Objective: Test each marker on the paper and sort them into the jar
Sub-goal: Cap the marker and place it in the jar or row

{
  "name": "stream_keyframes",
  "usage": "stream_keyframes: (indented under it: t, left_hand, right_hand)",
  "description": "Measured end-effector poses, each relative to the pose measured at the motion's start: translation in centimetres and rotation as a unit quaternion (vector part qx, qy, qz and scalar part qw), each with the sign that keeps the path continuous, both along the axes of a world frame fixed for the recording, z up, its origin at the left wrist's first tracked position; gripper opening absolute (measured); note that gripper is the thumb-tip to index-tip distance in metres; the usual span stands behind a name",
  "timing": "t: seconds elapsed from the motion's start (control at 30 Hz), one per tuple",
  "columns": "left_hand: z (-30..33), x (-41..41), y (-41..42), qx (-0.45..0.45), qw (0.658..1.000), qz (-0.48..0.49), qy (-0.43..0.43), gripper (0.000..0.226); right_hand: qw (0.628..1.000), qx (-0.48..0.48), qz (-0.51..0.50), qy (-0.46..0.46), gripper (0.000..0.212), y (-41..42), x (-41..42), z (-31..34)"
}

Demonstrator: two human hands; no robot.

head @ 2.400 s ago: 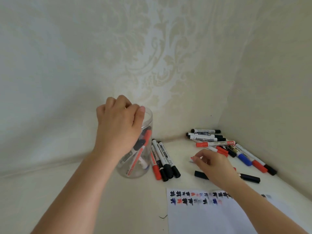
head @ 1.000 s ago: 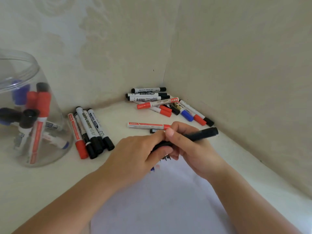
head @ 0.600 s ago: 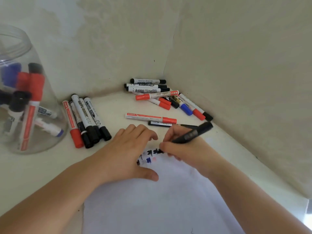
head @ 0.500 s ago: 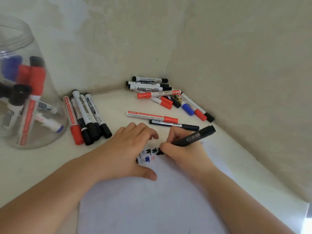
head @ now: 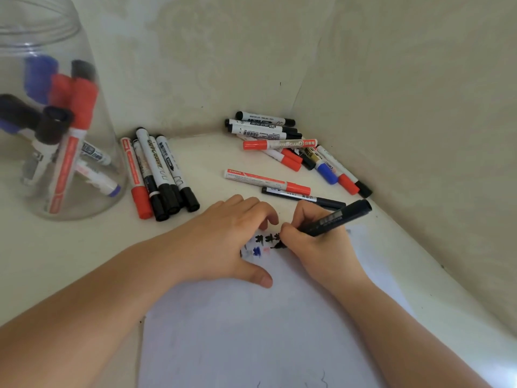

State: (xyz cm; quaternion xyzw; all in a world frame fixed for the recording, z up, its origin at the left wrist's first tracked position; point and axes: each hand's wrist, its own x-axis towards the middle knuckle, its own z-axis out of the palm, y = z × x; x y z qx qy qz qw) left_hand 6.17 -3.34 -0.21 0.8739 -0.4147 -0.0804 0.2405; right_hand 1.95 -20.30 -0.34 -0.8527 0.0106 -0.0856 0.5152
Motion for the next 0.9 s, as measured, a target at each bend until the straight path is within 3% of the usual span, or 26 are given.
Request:
stream_keyframes:
  t: [0.27, 0.63, 0.9]
  left_hand:
    - [0.05, 0.01, -0.11, 0.003, 1.0, 0.001, 0.015, 0.075]
    - [0.13, -0.12, -0.06, 0.0, 1.0, 0.001, 0.014, 0.075]
    - [-0.11, 0.01, -0.07, 0.001, 1.0, 0.0, 0.007, 0.075]
  right_hand:
    - [1.0, -0.017, 0.014, -0.009, 0.026, -0.05, -0.12, -0.03]
    - [0.999, 0.048, 0.012, 0.021, 0.033, -0.48, 0.3, -0.01]
    - [1.0, 0.006, 0.031, 0.0, 0.029, -0.16, -0.09, -0.12]
